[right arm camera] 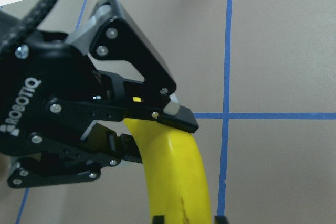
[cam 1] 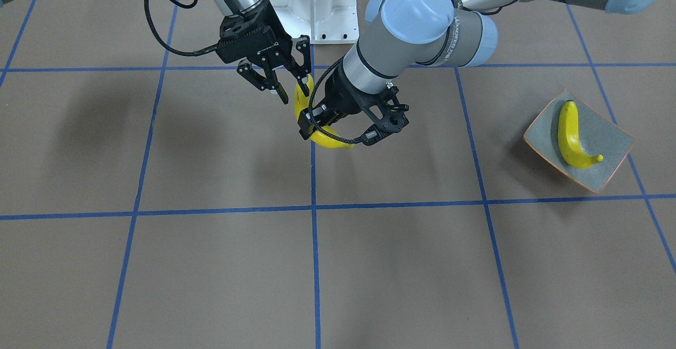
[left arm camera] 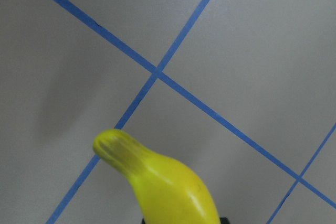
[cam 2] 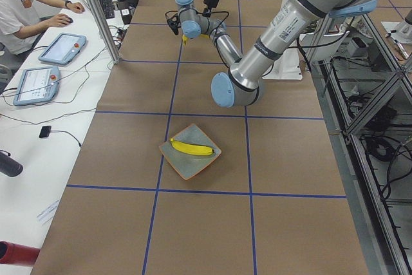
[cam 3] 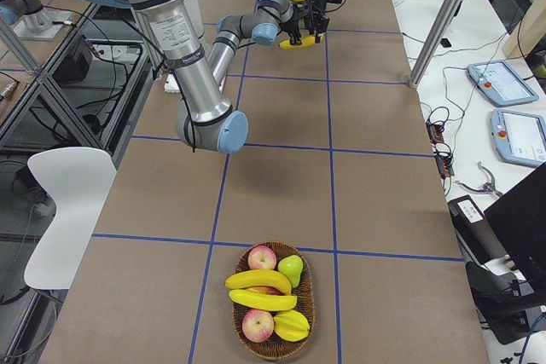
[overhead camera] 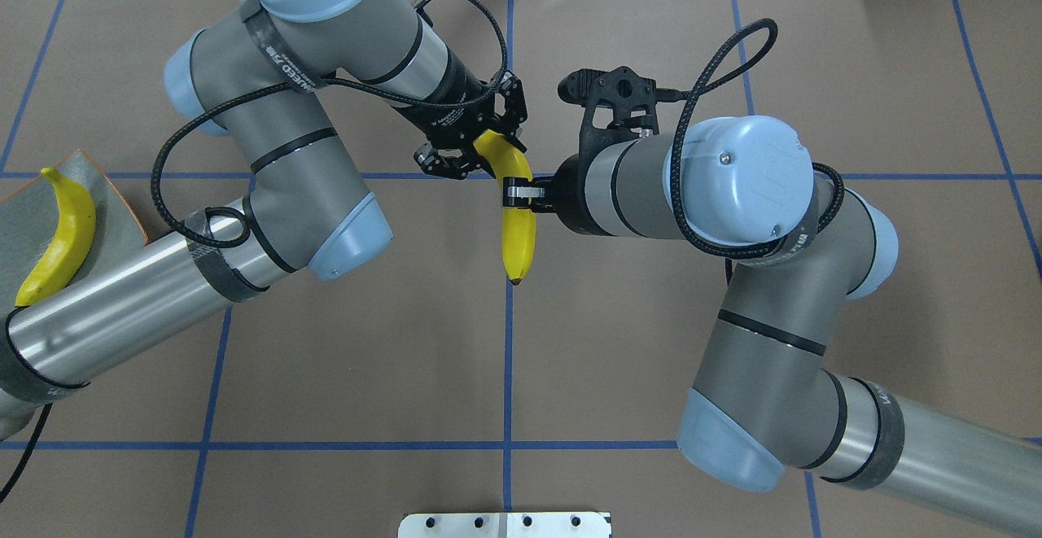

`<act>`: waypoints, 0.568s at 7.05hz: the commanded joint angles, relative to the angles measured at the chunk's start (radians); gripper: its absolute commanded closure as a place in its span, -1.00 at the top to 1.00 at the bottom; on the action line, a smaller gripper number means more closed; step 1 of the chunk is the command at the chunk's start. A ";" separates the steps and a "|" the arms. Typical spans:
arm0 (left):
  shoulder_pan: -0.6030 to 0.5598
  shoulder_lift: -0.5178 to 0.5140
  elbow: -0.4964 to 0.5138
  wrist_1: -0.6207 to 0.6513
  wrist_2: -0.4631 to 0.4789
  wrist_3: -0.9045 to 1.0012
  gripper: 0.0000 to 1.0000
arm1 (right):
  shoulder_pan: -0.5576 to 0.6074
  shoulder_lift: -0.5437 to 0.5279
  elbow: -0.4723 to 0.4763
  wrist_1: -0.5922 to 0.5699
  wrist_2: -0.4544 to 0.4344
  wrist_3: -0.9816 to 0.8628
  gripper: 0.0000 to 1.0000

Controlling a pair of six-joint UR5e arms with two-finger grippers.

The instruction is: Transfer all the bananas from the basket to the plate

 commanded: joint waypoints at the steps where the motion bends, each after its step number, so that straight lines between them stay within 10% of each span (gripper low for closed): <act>1: 0.000 0.019 -0.002 0.003 0.002 0.033 -1.00 | 0.007 -0.035 0.037 0.003 0.003 -0.005 1.00; 4: -0.043 0.223 -0.159 0.275 -0.003 0.406 -1.00 | 0.018 -0.152 0.088 0.011 -0.005 -0.009 1.00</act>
